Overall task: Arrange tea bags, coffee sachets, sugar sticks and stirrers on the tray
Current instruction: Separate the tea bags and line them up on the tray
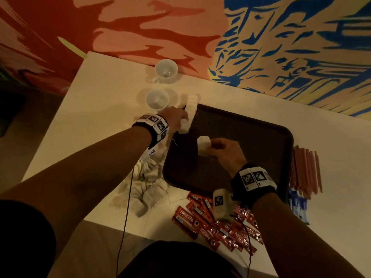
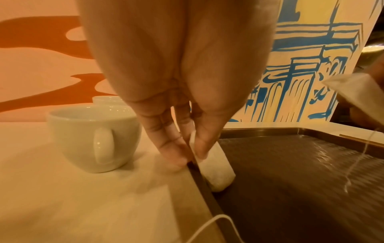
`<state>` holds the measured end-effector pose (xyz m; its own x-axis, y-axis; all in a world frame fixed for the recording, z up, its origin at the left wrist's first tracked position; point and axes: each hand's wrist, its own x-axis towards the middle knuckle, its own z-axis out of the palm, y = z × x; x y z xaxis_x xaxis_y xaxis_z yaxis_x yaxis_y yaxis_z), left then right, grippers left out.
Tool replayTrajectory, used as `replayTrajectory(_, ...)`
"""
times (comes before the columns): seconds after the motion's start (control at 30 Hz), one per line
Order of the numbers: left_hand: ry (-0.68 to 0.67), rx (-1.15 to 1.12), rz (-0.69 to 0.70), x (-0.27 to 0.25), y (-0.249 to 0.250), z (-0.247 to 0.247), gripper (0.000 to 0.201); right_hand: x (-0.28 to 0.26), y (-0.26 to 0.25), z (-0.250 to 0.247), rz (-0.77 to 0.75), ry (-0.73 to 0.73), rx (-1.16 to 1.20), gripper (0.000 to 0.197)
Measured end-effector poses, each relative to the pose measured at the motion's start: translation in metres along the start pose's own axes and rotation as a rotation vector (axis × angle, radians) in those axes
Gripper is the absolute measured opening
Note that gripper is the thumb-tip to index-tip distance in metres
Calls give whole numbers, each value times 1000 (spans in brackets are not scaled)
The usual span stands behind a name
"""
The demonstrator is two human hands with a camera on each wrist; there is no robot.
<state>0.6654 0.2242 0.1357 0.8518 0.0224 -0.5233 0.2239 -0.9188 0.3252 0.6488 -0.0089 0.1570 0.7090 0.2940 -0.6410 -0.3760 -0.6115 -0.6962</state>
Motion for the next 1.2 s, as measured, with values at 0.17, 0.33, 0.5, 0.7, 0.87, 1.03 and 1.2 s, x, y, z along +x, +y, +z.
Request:
replayTrajectory(0.17,105,-98,-1,6,-5,0,31,21,-6,21,-14,-48,-6,28)
replayTrajectory(0.33,254,-215,14,-2,-9,2,28,47,-11,40,-18,-48,35,19)
replayTrajectory(0.5,187,-237,-30,-17,-19,11,21,70,-13,52,6,9,48,24)
replayTrajectory(0.7,-15,-43,-84,-29,-27,30,11,82,-15,63,15,53,35,27)
replayTrajectory(0.87,-97,86,-63,-33,-34,37,14,86,-15,67,9,67,-21,31)
replayTrajectory(1.03,-254,163,-43,-38,-42,34,25,86,-14,66,31,132,-8,34)
replayTrajectory(1.2,7,-16,-74,-32,-37,28,19,87,-14,67,30,132,-48,35)
